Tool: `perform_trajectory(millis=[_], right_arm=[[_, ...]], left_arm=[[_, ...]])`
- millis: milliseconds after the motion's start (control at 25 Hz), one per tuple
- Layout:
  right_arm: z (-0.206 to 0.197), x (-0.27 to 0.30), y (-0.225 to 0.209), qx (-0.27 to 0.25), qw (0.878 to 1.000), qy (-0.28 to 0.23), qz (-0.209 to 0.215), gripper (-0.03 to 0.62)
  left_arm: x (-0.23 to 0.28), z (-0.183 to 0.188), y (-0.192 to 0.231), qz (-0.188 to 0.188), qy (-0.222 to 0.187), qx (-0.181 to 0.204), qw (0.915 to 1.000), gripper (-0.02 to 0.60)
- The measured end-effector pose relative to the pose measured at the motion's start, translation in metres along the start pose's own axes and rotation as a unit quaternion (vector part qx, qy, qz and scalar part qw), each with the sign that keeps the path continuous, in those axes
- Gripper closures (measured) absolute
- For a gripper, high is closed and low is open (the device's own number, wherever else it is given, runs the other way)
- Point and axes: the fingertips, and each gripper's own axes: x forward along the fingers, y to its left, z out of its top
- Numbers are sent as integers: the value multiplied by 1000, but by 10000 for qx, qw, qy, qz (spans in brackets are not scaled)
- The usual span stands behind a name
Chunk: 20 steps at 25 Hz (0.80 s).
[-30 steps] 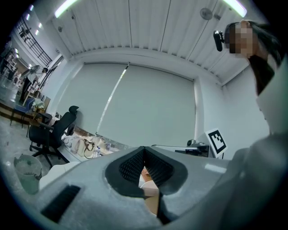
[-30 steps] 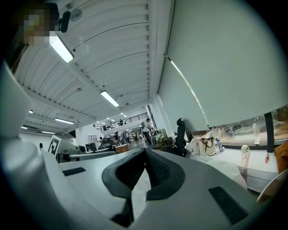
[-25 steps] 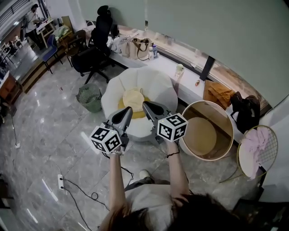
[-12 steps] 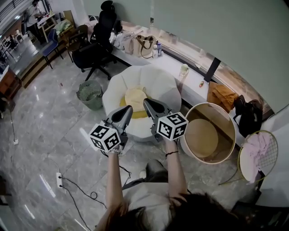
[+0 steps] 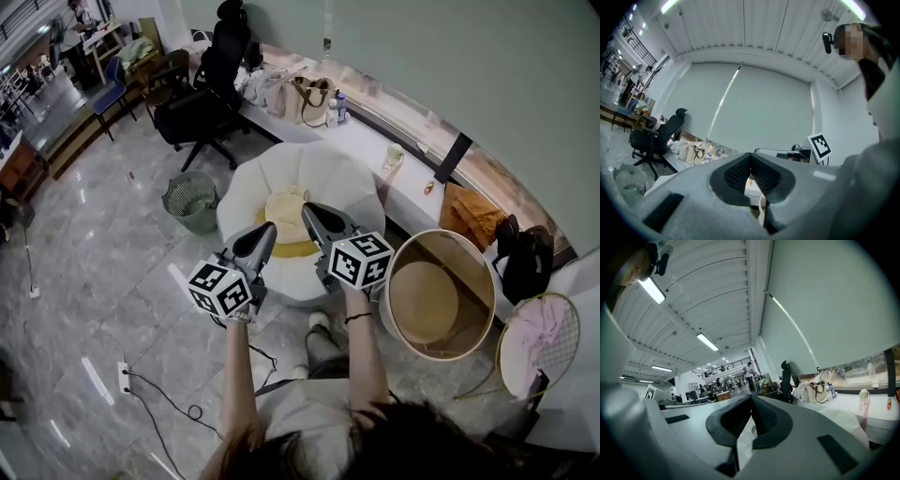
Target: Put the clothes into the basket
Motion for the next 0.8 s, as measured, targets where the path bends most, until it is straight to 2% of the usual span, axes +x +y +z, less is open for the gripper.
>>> perform_trajectory(millis=[800], right_arm=[[21,99,-73,-2,9983,429,393,585]], left_arm=[[86,12,81,373,-70,-277,9989,571]])
